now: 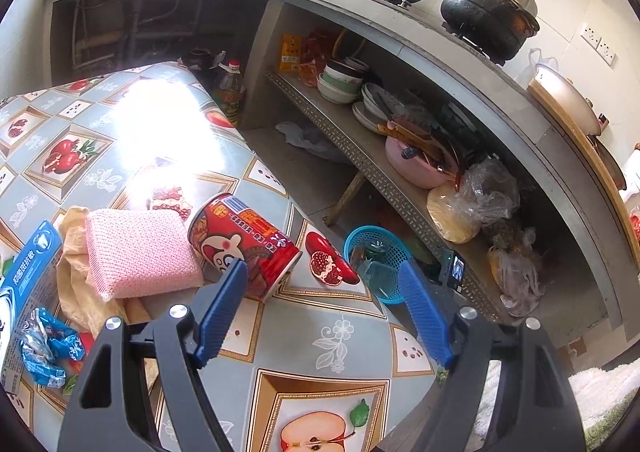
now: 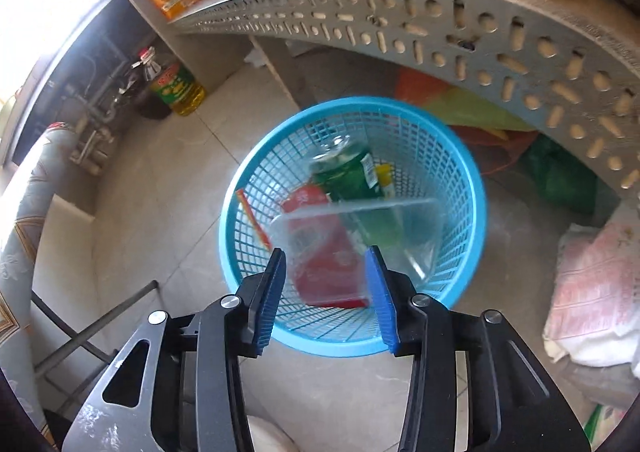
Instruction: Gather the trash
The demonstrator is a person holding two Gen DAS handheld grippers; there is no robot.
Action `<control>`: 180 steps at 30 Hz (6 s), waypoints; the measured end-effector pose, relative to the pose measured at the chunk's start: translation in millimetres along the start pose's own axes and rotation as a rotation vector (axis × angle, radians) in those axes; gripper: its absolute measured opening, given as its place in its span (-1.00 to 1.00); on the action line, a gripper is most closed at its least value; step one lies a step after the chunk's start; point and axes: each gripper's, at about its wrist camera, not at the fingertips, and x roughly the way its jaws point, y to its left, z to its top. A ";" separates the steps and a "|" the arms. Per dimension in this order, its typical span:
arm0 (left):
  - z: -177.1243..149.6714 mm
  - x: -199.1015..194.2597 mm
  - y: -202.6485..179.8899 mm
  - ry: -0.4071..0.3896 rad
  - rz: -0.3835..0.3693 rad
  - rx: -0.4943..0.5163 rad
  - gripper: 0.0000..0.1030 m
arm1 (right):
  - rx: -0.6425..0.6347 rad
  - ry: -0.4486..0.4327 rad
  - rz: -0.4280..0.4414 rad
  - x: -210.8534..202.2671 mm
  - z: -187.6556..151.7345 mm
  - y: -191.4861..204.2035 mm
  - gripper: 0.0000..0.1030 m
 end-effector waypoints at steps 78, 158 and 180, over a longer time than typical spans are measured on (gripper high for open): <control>-85.5 -99.7 67.7 -0.120 0.127 -0.131 0.68 | -0.287 -0.167 -0.002 -234.6 -42.1 130.3 0.29; -87.0 -92.9 206.7 0.184 0.503 -0.122 -0.01 | -0.978 0.278 0.657 -230.0 -210.0 405.7 -0.44; -122.4 -98.6 146.6 0.155 0.334 -0.251 0.35 | -0.856 0.230 0.544 -217.3 -188.2 363.4 -0.44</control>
